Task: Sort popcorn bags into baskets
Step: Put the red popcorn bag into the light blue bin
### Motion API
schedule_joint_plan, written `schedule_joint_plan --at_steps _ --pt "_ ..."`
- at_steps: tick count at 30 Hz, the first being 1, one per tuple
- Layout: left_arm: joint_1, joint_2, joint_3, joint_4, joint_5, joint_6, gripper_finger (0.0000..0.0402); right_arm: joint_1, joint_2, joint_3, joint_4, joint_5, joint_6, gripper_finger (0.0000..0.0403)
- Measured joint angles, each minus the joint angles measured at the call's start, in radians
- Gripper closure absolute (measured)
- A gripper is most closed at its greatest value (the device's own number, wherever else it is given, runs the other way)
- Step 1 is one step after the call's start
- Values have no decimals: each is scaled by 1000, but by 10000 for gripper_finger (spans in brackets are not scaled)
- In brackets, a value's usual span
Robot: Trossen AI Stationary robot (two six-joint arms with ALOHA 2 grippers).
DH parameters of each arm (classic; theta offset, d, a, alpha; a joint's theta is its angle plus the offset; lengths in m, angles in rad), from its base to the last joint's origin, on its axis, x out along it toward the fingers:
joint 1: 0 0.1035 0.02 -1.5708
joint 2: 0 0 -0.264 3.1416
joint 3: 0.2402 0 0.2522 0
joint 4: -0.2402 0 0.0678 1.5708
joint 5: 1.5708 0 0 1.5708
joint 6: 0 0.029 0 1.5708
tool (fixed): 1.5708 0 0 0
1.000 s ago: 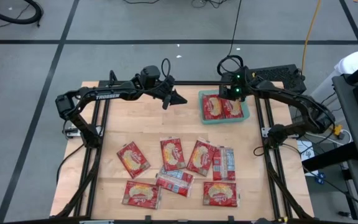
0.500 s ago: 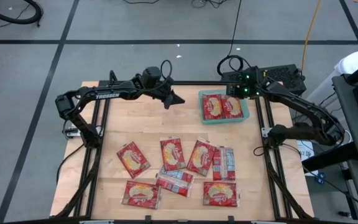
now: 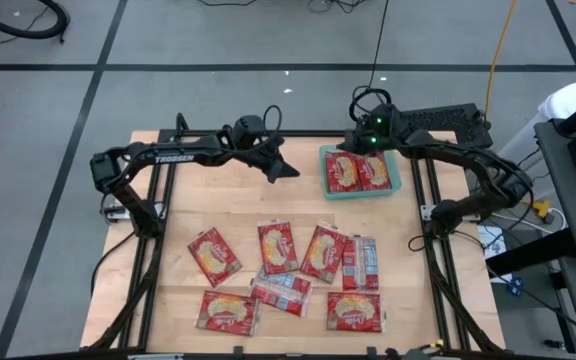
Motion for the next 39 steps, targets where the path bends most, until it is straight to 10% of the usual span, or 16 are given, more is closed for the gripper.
schedule_joint_plan --at_steps 7,15,39 --pt "-86 0 0 0 -128 -23 371 -29 13 18 -242 18 -37 402" --pt "-133 0 0 0 -235 1 371 -5 45 170 -766 330 -405 403" --pt "-116 0 0 -44 -279 74 371 44 287 166 -605 324 -379 403"
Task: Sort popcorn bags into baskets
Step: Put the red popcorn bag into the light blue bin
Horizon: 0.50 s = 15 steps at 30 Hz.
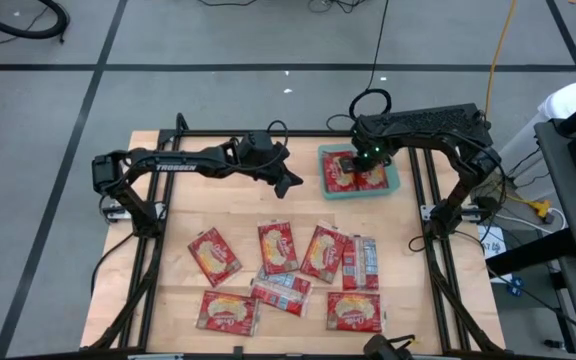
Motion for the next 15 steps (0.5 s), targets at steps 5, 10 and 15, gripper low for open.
schedule_joint_plan --at_steps 5,10,15 --pt "0 0 0 0 0 0 371 0 -22 0 7 -2 47 403" --pt "0 0 0 0 0 2 371 0 -39 0 51 -22 76 403" --pt "3 0 0 0 0 22 371 0 -20 0 46 -16 76 403"
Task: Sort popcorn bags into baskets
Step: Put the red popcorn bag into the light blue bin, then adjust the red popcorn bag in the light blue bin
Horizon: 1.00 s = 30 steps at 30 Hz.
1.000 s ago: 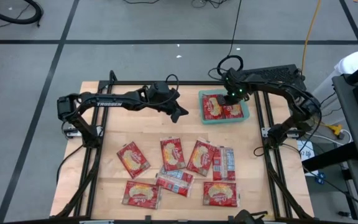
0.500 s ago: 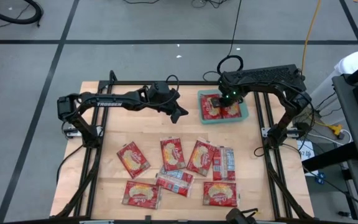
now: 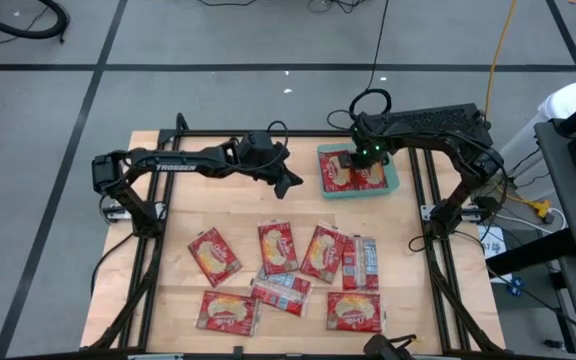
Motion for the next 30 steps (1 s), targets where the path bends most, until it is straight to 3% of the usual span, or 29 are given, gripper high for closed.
schedule_joint_plan --at_steps 17,30 --pt "9 0 0 -39 0 6 371 2 -33 -1 -43 50 10 403" --pt "9 0 0 -61 0 42 371 2 30 -1 -24 76 -13 403"
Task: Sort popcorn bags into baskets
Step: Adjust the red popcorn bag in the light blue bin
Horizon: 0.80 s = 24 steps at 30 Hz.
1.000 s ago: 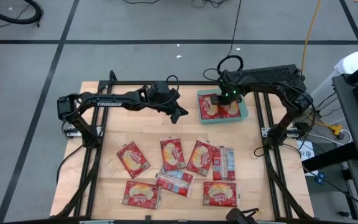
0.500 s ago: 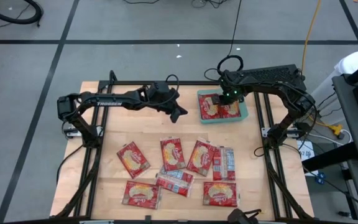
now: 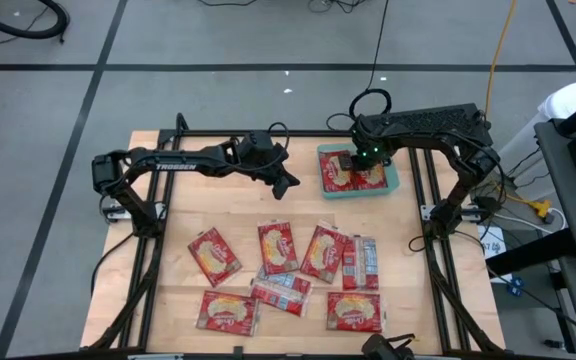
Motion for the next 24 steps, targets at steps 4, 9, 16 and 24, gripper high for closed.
schedule_joint_plan --at_steps 4,9,16,24 --pt "0 0 0 0 0 -4 371 1 -3 1 -29 23 4 403" --pt "0 0 0 -17 0 -4 371 7 -16 0 -42 50 4 403" --pt "1 0 0 -41 0 1 371 21 -22 0 2 25 56 403" --pt "1 0 0 -43 0 5 371 49 -22 0 -20 82 56 403"
